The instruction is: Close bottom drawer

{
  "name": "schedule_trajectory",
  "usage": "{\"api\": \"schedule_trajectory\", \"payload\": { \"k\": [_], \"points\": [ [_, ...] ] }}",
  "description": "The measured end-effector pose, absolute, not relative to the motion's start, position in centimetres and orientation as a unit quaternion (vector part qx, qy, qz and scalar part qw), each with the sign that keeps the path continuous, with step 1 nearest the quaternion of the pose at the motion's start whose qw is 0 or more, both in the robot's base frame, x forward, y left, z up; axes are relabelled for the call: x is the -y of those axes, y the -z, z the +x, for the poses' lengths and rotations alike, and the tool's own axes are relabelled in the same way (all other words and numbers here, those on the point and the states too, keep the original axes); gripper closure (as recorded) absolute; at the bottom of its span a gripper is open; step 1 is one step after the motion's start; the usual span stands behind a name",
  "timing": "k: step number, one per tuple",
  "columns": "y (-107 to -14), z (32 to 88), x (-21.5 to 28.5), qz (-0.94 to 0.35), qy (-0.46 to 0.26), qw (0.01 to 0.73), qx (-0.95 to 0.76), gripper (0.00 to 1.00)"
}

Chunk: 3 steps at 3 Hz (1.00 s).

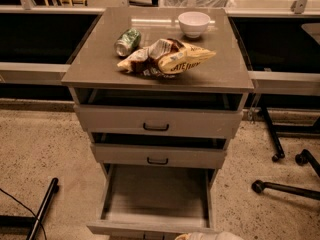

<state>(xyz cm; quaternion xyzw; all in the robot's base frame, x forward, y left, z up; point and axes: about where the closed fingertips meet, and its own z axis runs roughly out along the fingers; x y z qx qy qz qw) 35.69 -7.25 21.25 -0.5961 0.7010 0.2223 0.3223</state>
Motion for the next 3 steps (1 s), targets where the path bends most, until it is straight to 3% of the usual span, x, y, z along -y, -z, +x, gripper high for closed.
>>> {"api": "schedule_trajectory", "payload": {
  "k": [1, 2, 3],
  "points": [
    [-21.2, 35.7, 7.3, -0.597, -0.220, 0.328, -0.698, 0.96],
    [-18.7, 36.6, 6.8, -0.595, -0.218, 0.312, -0.708, 1.00],
    [-14.5, 38.1, 7.0, -0.582, -0.196, 0.309, -0.726, 0.82]
  ]
}}
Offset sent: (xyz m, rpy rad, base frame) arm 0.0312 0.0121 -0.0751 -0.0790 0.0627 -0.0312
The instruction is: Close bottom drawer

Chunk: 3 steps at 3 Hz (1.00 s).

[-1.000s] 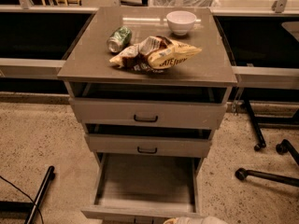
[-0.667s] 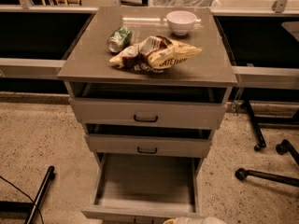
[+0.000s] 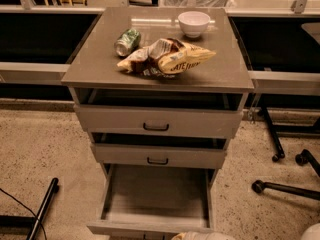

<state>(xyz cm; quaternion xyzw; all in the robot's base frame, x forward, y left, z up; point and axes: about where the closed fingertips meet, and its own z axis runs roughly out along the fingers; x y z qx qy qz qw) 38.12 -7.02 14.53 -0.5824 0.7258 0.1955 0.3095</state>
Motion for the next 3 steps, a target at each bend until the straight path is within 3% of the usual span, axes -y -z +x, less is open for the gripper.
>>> {"api": "schedule_trajectory", "payload": {
  "k": [3],
  "points": [
    [-13.88, 38.46, 7.04, -0.579, -0.190, 0.311, -0.730, 0.14]
  ]
}}
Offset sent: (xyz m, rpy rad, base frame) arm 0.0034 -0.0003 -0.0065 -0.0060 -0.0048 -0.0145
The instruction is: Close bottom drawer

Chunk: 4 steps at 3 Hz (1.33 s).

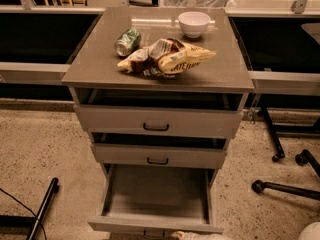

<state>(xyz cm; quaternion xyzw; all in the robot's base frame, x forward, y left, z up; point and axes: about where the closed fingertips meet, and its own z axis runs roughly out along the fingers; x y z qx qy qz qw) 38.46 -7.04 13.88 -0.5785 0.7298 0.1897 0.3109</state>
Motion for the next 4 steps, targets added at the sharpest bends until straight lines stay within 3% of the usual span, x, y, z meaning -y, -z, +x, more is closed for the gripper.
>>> {"api": "schedule_trajectory", "payload": {
  "k": [1, 2, 4],
  "points": [
    [-13.9, 38.4, 7.0, -0.579, -0.190, 0.311, -0.730, 0.00],
    [-13.9, 38.4, 7.0, -0.579, -0.190, 0.311, -0.730, 0.00],
    [-14.1, 37.7, 3.6, -0.618, -0.234, 0.322, -0.678, 0.50]
  ]
}}
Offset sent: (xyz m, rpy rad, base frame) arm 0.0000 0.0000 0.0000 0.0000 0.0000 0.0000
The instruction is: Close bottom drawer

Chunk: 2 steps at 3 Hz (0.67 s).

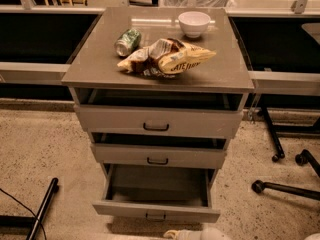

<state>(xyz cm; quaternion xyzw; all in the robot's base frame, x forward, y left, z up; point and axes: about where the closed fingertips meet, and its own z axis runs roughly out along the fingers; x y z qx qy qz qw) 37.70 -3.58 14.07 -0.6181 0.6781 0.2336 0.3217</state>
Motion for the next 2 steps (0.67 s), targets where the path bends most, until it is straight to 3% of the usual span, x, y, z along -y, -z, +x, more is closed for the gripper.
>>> {"api": "schedule_trajectory", "payload": {
  "k": [1, 2],
  "points": [
    [-12.1, 42.9, 2.9, -0.636, -0.214, 0.346, -0.656, 0.79],
    [-11.9, 46.6, 3.6, -0.636, -0.174, 0.365, -0.657, 0.68]
  ]
}}
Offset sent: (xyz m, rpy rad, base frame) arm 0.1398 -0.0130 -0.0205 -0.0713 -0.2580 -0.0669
